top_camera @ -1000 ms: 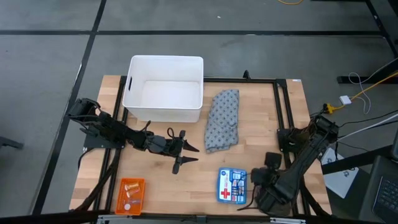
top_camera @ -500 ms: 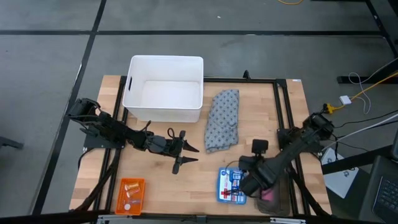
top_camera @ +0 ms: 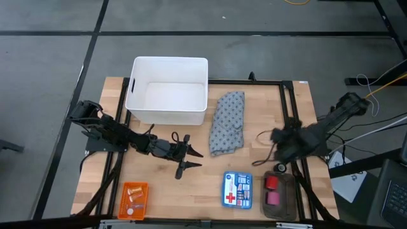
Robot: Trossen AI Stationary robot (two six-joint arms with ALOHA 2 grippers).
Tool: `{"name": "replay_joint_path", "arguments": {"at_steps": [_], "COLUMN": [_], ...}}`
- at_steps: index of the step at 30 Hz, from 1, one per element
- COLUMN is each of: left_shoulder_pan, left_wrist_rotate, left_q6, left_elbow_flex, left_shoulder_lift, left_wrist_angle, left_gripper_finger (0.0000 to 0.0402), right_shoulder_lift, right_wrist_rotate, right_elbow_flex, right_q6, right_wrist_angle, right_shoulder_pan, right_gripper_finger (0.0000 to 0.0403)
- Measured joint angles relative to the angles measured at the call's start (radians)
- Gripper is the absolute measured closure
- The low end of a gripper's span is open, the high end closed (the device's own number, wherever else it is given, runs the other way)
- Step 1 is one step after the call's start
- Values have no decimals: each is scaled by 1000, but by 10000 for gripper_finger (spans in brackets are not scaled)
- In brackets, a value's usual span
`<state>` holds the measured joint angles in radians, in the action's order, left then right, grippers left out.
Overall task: Pick & place medical supplies in basket/bin
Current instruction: Put the black bandage into the black bin
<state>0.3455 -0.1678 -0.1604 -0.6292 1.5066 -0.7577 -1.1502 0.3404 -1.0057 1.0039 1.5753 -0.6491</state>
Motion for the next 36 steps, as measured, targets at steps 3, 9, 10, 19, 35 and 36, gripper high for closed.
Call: {"name": "replay_joint_path", "arguments": {"at_steps": [3,9,10,19,35,36], "left_shoulder_pan": [-8,-15,-14,30,12,12], "left_wrist_rotate": [3,2,2,-24,-11,-11], "left_q6": [-1,-36,-40,-54,-37,-36], "left_elbow_flex": [0,0,0,1,1,1], "left_shoulder_lift": [0,0,0,0,0,0], "left_wrist_angle": [0,0,1,29,29,29], "left_gripper_finger": [237,237,237,237,238,238], "right_shoulder_lift": [155,263,257,132,-83,-81], "right_wrist_rotate": [-36,-244,-271,-310,-384,-379], "right_elbow_flex": [60,204,213,201,201,206], "right_q6": [101,175,175,170,114,114], "right_wrist_angle": [-2,-37,-66,-155,-277,-348], "right_shoulder_pan": [-11,-39,-49,-106,-151,-151], "right_gripper_finger": [233,217,213,184,151,151]}}
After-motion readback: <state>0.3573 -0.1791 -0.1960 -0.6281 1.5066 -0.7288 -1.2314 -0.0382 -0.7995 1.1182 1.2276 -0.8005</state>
